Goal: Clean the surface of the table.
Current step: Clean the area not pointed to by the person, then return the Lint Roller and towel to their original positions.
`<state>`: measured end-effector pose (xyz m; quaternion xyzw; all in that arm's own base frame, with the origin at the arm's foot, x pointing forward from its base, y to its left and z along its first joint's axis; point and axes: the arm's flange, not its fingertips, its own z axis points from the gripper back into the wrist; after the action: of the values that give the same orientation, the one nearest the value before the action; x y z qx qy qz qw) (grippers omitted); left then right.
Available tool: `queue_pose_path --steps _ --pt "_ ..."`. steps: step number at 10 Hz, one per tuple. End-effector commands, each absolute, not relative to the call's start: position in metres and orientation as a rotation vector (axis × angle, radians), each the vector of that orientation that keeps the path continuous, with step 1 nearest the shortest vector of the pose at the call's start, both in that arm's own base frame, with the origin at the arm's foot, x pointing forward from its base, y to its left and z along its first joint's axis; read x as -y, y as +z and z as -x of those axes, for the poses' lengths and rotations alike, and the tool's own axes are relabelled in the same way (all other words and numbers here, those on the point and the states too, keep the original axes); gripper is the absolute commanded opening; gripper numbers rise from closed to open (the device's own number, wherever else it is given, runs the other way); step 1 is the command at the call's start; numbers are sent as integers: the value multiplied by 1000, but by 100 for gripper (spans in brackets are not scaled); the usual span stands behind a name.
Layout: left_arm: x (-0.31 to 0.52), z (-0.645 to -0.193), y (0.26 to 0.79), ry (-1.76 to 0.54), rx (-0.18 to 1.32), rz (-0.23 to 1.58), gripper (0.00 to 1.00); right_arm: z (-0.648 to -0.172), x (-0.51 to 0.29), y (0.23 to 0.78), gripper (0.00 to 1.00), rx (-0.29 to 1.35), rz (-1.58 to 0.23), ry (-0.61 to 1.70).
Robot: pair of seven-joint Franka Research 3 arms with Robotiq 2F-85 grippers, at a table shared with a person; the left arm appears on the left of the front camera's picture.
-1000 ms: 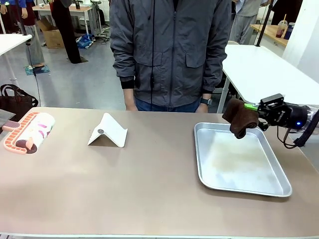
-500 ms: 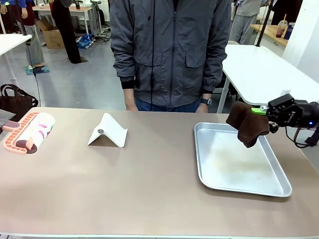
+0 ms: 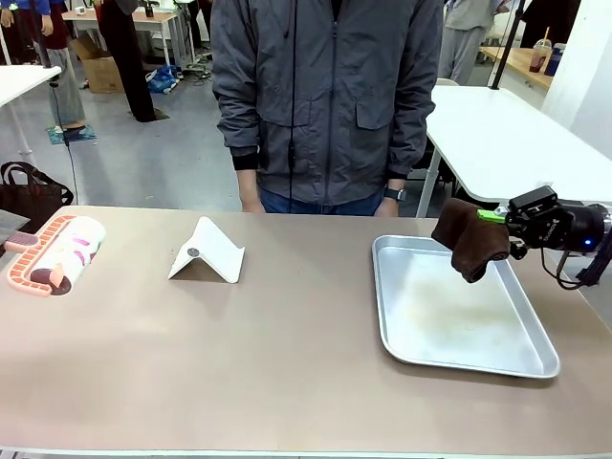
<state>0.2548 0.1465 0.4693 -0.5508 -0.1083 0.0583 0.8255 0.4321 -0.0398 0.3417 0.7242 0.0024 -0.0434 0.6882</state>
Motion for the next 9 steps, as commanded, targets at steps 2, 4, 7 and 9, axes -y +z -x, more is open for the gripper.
queue_pose_path --steps 2,4,7,9 --pt "-144 -255 469 119 247 1185 22 -436 39 351 11 1 -1632 -105" --pt "-144 -255 469 119 247 1185 22 -436 39 351 11 1 -1632 -105" --pt "-144 -255 469 119 247 1185 22 -436 39 351 11 1 -1632 -105" --pt "-144 -255 469 119 247 1185 22 -436 39 351 11 1 -1632 -105"
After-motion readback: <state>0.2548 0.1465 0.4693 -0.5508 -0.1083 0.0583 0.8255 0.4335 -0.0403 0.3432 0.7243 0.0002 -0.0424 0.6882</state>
